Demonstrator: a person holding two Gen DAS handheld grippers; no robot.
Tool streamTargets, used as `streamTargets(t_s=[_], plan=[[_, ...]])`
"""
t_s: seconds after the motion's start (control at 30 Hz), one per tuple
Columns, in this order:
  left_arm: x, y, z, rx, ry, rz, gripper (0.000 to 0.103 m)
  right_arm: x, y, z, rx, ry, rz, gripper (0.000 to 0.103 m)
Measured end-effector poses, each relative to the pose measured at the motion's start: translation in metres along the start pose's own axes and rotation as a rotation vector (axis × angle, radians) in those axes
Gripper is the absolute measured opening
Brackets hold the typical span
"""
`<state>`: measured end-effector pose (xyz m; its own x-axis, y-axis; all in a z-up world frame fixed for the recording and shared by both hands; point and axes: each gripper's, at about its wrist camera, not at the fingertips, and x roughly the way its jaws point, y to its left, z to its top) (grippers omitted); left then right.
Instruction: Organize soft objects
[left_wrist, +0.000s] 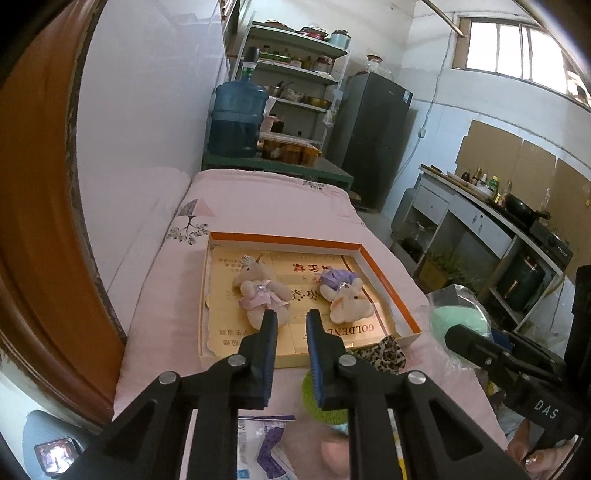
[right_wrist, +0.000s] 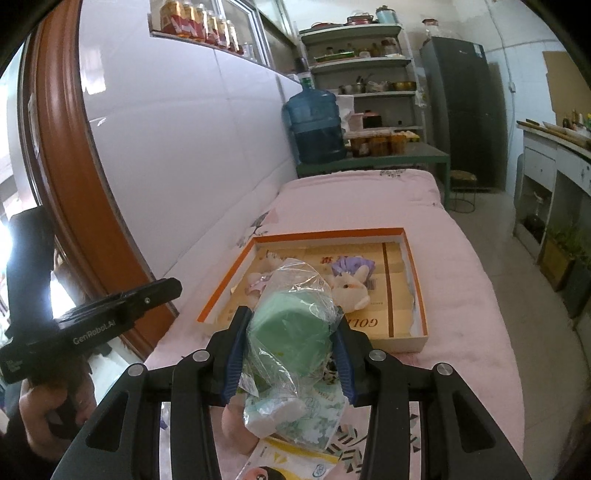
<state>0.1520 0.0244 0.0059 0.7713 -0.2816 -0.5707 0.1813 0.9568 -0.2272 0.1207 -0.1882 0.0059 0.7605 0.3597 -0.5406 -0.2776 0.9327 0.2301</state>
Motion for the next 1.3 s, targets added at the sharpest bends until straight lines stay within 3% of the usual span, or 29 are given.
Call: streamTargets(t_s=[0.37,0.43,0.57,0.7,0.87,1.13,1.3], plan=[[-0.006,0.024,-0.010,-0.070,0.011,-0.023,0.018,0.001,0.000,-0.010,0.018,0.021,0.012,0.044],[-0.006,0.027,-0.014,-0.078,0.018,-0.030,0.028,0.002,-0.001,-0.013,0.022,0.028,0.017,0.044],[0.000,0.032,-0.029,-0.092,0.064,-0.038,0.037,0.003,-0.002,-0.018,0.028,0.036,0.022,0.044],[0.010,0.037,-0.053,-0.094,0.123,-0.047,0.068,0.003,-0.004,-0.023,0.040,0.044,0.027,0.044],[0.018,0.038,-0.083,-0.101,0.186,-0.086,0.068,0.004,-0.004,-0.027,0.052,0.052,0.034,0.044],[0.026,0.043,-0.100,-0.099,0.208,-0.026,0.068,0.002,-0.003,-0.030,0.056,0.059,0.035,0.044],[0.032,0.039,-0.105,-0.092,0.232,-0.028,0.068,0.003,-0.003,-0.031,0.061,0.065,0.038,0.044]])
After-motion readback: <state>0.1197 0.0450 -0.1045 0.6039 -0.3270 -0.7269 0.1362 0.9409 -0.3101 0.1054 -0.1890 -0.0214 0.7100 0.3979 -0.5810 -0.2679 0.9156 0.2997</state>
